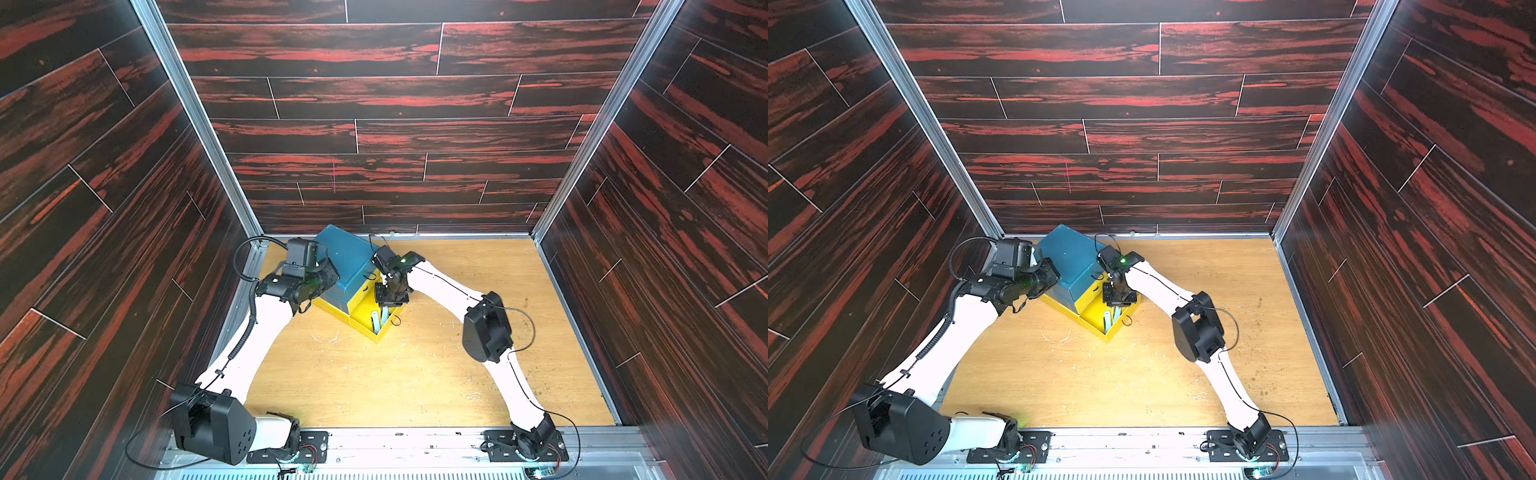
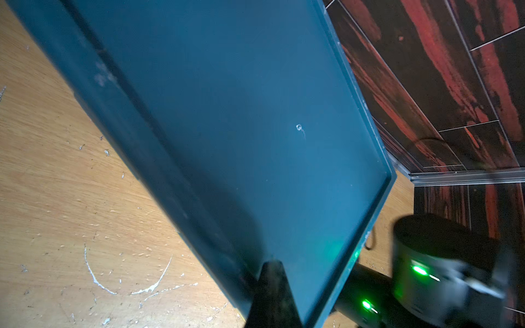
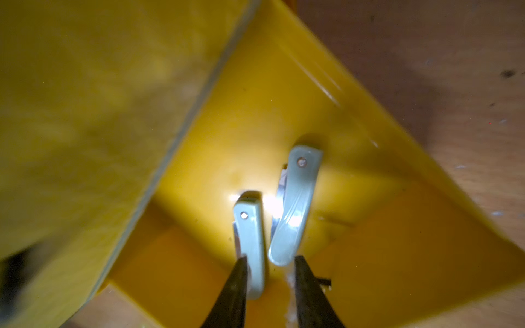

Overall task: Place the fruit knives into the drawer by color
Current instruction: Place the fruit knife in the drawer, then close the drawer in the storage box.

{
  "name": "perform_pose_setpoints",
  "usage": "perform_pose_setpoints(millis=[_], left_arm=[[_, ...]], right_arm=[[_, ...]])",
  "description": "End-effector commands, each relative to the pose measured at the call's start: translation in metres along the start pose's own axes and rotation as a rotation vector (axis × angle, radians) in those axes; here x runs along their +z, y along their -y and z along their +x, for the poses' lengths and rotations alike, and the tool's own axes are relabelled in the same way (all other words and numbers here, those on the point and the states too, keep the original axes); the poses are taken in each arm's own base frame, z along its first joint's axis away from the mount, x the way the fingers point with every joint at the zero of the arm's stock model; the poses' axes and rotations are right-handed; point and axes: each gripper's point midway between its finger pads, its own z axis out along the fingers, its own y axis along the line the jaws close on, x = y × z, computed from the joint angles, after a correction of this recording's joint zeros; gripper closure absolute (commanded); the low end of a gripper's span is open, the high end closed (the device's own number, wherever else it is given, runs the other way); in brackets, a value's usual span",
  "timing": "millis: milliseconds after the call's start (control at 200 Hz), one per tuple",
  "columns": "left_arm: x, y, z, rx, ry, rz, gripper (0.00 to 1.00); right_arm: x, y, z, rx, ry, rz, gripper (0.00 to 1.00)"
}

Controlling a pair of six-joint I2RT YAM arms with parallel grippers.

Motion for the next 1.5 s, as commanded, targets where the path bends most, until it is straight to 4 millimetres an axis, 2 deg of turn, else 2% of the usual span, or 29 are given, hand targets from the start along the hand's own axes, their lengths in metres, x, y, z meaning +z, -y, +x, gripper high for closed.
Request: perform_pose_setpoints(millis=[0,125,225,446,601,792,1012,1222,1498], left_arm=[[0.005,-0.011,0.006,0.004,-0.038,-0.052,1.00],[0.008,-0.010,0.005,0.006,-0.042,-0.053,1.00],[0.010,-0.010,0.004,0.007,-0.044,-0.053,1.00],[0.014,-0.007,0.006,0.000,-0.055,-0.040,1.00],[0.015,-0.006,0.006,-0.007,-0.059,-0.036,1.00],[0.014,-0.007,0.008,-0.015,-0.064,-0.034,1.00],[0.013,-0.010,0.010,-0.012,-0.065,-0.043,1.00],[0.014,-0.013,0.012,-0.015,-0.070,-0.047,1.00],[0.015,-0.015,0.014,-0.015,-0.073,-0.051,1.00]], right_arm=[[-0.065,-0.016,-0.020,-0.055,0.143,-0.073,0.71],[-0.092,-0.016,-0.015,-0.074,0.181,-0.097,0.84],[-0.100,-0.009,-0.001,-0.072,0.187,-0.113,1.00],[-0.099,0.015,0.038,-0.029,0.174,-0.160,1.00],[-0.088,0.036,0.062,0.072,0.122,-0.246,1.00],[-0.065,0.041,0.079,0.146,0.052,-0.303,1.00],[-0.042,0.044,0.082,0.233,0.006,-0.348,1.00],[-0.022,0.056,0.082,0.292,-0.025,-0.326,1.00],[-0.001,0.057,0.068,0.296,-0.024,-0.331,1.00]])
